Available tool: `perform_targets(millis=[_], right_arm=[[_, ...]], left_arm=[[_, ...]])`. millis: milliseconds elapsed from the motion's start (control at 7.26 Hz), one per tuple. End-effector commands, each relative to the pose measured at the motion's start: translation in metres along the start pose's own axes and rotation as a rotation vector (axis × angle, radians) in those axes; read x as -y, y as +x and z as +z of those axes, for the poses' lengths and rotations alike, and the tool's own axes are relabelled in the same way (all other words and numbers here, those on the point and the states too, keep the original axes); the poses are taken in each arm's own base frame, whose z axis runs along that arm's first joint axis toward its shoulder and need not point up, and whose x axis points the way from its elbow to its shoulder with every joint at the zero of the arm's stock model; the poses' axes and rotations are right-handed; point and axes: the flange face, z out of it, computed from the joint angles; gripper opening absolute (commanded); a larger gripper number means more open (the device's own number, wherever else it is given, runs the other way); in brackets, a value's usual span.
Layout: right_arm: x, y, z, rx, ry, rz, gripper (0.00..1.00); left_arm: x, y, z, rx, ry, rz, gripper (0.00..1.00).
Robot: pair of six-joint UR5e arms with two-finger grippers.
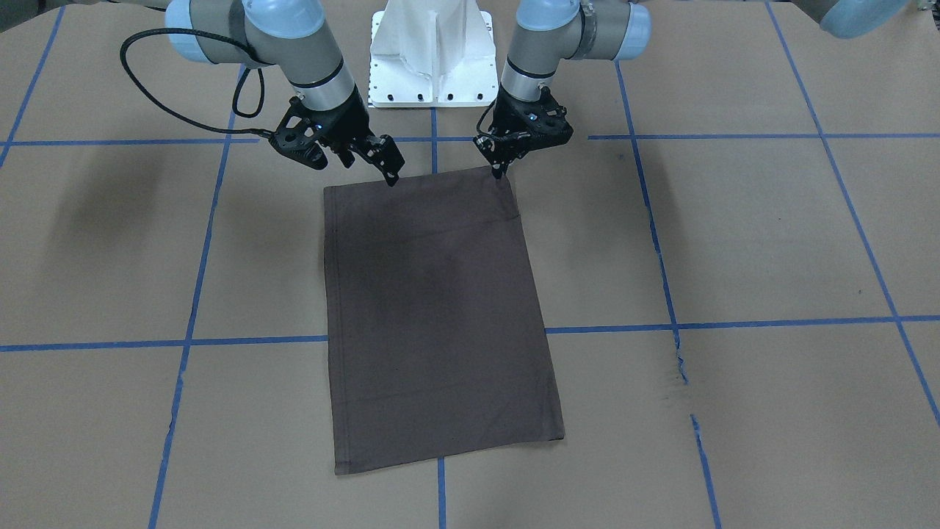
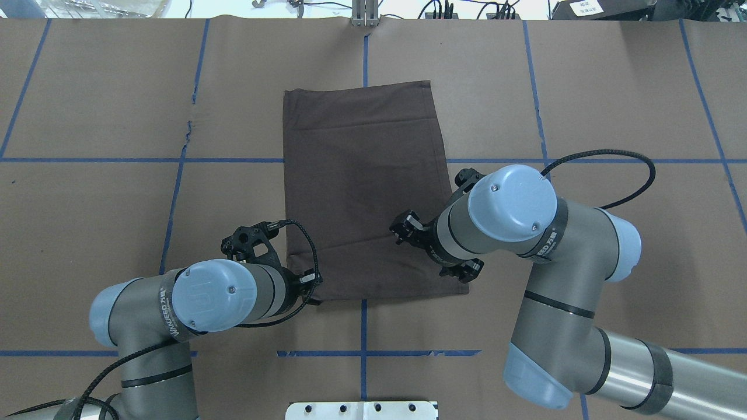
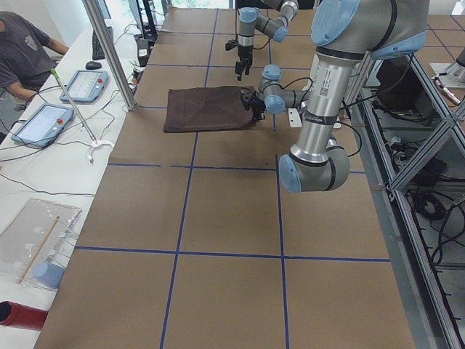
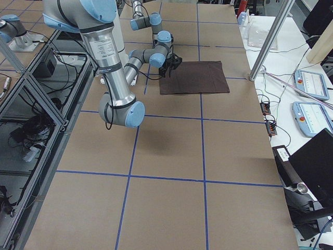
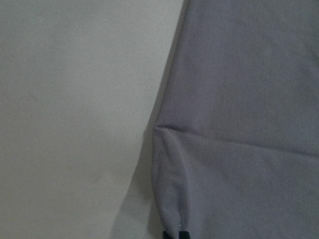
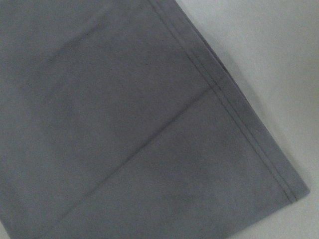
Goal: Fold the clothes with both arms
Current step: 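Lower both grippers onto the two corners of the shirt nearest the robot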
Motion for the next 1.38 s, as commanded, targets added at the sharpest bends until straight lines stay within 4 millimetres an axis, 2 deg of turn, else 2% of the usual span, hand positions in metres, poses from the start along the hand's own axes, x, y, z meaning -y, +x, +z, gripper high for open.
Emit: perform_targets(millis=[0, 276, 689, 1240], right_arm=[[0.002, 0.013, 0.046, -0.049, 0.088, 0.099, 1.0], [0.01, 0.018, 0.075, -0.095, 0.124, 0.107, 1.0], [0.005, 0.026, 0.082, -0.122, 0.124, 0.102, 1.0], [-0.013, 0.036, 0.09, -0.148, 0.119, 0.088, 1.0]], left_arm=[[0.001, 0.002, -0.001, -0.004, -0.001, 0.0, 0.0], [0.001, 0.005, -0.004, -0.012, -0.001, -0.001, 0.0], [0.005, 0.006, -0.007, -0.016, 0.005, -0.005, 0.0], [0.01, 0.006, -0.008, -0.017, 0.011, -0.009, 0.0]])
